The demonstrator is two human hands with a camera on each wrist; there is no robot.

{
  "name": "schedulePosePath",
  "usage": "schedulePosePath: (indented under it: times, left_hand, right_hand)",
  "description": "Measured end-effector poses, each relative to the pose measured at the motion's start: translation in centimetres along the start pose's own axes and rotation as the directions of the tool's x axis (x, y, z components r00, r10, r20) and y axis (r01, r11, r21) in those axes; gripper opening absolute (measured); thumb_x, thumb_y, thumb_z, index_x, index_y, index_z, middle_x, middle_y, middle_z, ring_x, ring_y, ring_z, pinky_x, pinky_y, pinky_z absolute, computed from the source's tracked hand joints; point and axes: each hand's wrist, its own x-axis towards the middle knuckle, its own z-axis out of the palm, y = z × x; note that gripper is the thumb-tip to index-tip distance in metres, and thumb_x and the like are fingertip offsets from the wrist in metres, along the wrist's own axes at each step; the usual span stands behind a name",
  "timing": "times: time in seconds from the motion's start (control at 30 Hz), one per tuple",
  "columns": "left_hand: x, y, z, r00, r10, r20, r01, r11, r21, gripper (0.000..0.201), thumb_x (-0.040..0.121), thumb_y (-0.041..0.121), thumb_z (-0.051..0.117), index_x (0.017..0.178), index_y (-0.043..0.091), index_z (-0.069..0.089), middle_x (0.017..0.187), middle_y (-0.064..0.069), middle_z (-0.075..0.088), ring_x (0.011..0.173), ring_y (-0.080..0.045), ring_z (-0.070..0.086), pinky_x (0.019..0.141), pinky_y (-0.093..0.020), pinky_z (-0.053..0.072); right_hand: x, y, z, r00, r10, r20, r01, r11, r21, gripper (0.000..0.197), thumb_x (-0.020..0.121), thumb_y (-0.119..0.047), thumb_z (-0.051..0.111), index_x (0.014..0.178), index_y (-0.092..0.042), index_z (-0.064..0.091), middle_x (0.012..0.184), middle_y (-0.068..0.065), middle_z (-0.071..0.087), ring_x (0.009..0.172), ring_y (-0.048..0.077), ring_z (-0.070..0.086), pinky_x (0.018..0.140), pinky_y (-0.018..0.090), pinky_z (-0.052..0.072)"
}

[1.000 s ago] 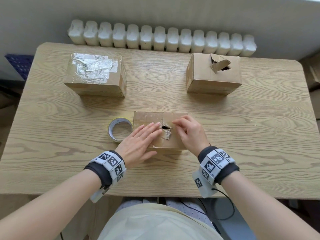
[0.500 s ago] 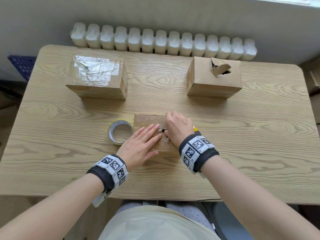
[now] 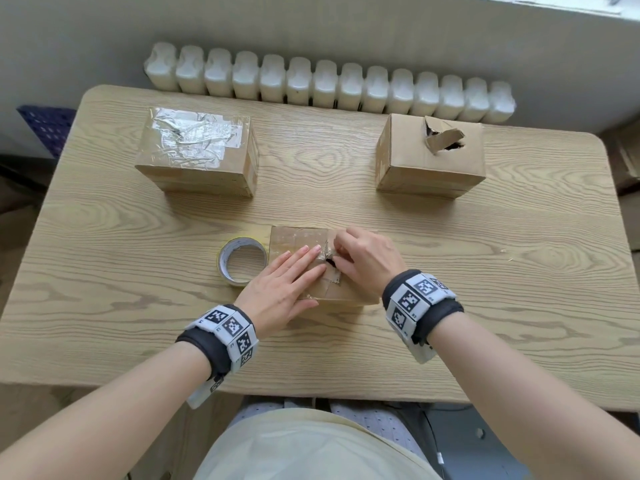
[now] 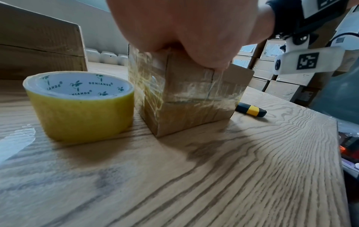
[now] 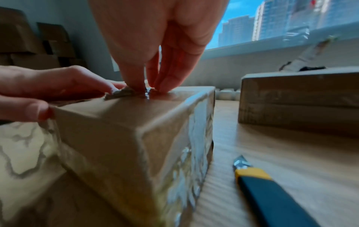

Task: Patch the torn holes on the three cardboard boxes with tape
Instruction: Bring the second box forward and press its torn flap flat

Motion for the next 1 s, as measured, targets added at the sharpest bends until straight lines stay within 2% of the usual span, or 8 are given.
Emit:
schedulePosePath:
  times: [0.13, 0.33, 0.43, 0.57, 0.67, 0.8, 0.9, 1.0]
  left_hand:
    - [0.1, 0.2, -0.2, 1.000, -0.007, -0.018, 0.007, 1.000, -0.026, 0.060, 0.094, 0.054, 0.028, 0.143, 0.018, 0.033, 0.156, -0.003, 0.023, 0.144, -0.017, 0.020, 0.115, -0.034, 0.013]
    - [0.2, 0.5, -0.5, 0.999, -0.037, -0.037, 0.034, 0.996, -0.087, 0.068, 0.092, 0.057, 0.031, 0.146, 0.017, 0.025, 0.156, -0.001, 0.024, 0.144, -0.016, 0.020, 0.116, -0.034, 0.011]
    - [0.2, 0.6, -0.3, 0.998, -0.044, -0.035, 0.043, 0.999, -0.017, 0.070, 0.093, 0.056, 0.028, 0.148, 0.014, 0.024, 0.155, -0.002, 0.026, 0.143, -0.018, 0.024, 0.115, -0.035, 0.013]
    - [0.2, 0.6, 0.0, 0.999, -0.024, -0.046, 0.025, 0.999, 0.019, 0.066, 0.093, 0.054, 0.029, 0.146, 0.015, 0.031, 0.154, -0.006, 0.030, 0.141, -0.021, 0.028, 0.114, -0.037, 0.017]
    - [0.2, 0.7, 0.0, 0.996, 0.011, -0.094, -0.011, 1.000, 0.005, 0.053, 0.093, 0.051, 0.033, 0.137, 0.021, 0.043, 0.151, -0.010, 0.033, 0.139, -0.024, 0.030, 0.113, -0.039, 0.021]
    - [0.2, 0.9, -0.1, 0.993, -0.007, -0.117, 0.002, 0.999, -0.044, 0.053, 0.093, 0.052, 0.034, 0.129, 0.015, 0.045, 0.151, -0.009, 0.034, 0.139, -0.024, 0.031, 0.113, -0.040, 0.020]
    - [0.2, 0.8, -0.1, 0.992, 0.003, -0.128, -0.009, 0.999, -0.043, 0.053, 0.093, 0.051, 0.034, 0.129, 0.013, 0.043, 0.151, -0.010, 0.033, 0.140, -0.024, 0.030, 0.113, -0.041, 0.022]
    - [0.2, 0.7, -0.1, 0.990, 0.025, -0.140, -0.030, 0.999, -0.030, 0.051, 0.093, 0.049, 0.036, 0.128, 0.013, 0.042, 0.151, -0.013, 0.032, 0.141, -0.025, 0.026, 0.113, -0.042, 0.021]
  right_hand:
    - [-1.0, 0.5, 1.1, 0.996, 0.022, -0.090, -0.007, 0.986, 0.166, 0.014, 0.084, -0.021, 0.066, 0.080, -0.008, 0.068, 0.079, 0.003, 0.063, 0.068, 0.022, 0.060, 0.055, 0.033, 0.049]
    - [-2.0, 1.3, 1.6, 0.957, 0.236, -0.170, -0.135, 0.879, 0.458, 0.016, 0.084, -0.006, 0.061, 0.092, -0.008, 0.074, 0.090, 0.004, 0.067, 0.083, 0.017, 0.062, 0.078, 0.023, 0.047]
    - [-3.0, 1.1, 1.9, 0.980, 0.154, -0.128, -0.086, 0.899, 0.429, 0.033, 0.080, -0.002, 0.048, 0.099, -0.011, 0.074, 0.098, 0.007, 0.059, 0.090, 0.016, 0.054, 0.083, 0.015, 0.039]
    - [-3.4, 1.3, 1.5, 0.995, 0.086, -0.049, -0.061, 0.923, 0.380, 0.038, 0.083, -0.005, 0.044, 0.106, -0.014, 0.073, 0.103, 0.009, 0.056, 0.094, 0.021, 0.053, 0.086, 0.024, 0.044]
    - [-3.6, 1.3, 1.1, 0.999, -0.001, -0.046, 0.016, 0.943, 0.334, 0.038, 0.087, -0.019, 0.040, 0.102, -0.013, 0.074, 0.104, 0.012, 0.058, 0.091, 0.023, 0.055, 0.080, 0.030, 0.048]
    - [-3.2, 1.1, 0.4, 0.994, 0.104, -0.013, -0.092, 0.925, 0.369, 0.029, 0.082, -0.019, 0.048, 0.089, -0.010, 0.075, 0.103, 0.010, 0.054, 0.093, 0.014, 0.052, 0.081, 0.030, 0.048]
    - [-2.9, -0.1, 0.8, 0.996, 0.054, 0.068, -0.064, 0.986, 0.154, 0.040, 0.086, -0.031, 0.039, 0.089, -0.009, 0.072, 0.105, 0.012, 0.051, 0.092, 0.026, 0.049, 0.081, 0.041, 0.047]
    - [-2.3, -1.2, 0.9, 0.982, 0.097, 0.162, -0.098, 0.995, -0.001, 0.052, 0.089, -0.040, 0.026, 0.087, -0.011, 0.069, 0.114, 0.010, 0.047, 0.099, 0.027, 0.044, 0.086, 0.046, 0.042]
